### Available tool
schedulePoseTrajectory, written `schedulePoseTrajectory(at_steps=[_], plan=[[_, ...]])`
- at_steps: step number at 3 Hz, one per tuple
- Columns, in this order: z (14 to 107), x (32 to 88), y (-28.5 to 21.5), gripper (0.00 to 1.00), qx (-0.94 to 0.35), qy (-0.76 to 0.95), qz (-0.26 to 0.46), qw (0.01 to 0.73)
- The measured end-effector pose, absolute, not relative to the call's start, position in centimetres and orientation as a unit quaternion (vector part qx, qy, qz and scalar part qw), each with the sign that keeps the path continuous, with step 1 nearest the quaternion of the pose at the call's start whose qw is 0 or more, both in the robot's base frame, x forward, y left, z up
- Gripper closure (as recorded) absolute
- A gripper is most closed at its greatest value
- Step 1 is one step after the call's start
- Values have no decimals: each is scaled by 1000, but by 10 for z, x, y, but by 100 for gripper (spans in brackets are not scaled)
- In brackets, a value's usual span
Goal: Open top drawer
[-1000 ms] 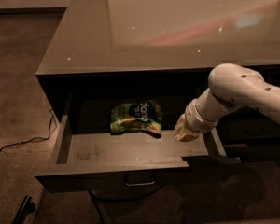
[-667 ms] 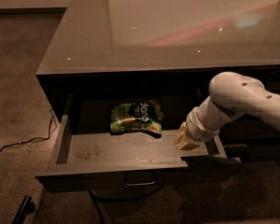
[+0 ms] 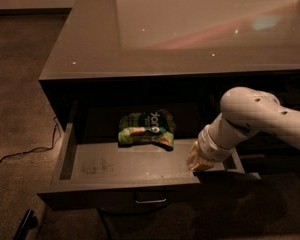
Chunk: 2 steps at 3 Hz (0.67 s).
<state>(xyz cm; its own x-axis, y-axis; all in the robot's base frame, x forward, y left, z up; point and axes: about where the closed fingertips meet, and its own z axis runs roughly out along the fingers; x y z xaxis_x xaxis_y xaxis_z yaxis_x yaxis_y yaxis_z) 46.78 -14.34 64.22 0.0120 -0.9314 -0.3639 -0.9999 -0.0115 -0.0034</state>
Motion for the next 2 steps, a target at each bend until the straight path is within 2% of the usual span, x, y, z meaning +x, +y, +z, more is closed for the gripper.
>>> schedulePoseTrajectory(at_steps=[2], plan=[[633,436,-142,100,-705,688,139,102]])
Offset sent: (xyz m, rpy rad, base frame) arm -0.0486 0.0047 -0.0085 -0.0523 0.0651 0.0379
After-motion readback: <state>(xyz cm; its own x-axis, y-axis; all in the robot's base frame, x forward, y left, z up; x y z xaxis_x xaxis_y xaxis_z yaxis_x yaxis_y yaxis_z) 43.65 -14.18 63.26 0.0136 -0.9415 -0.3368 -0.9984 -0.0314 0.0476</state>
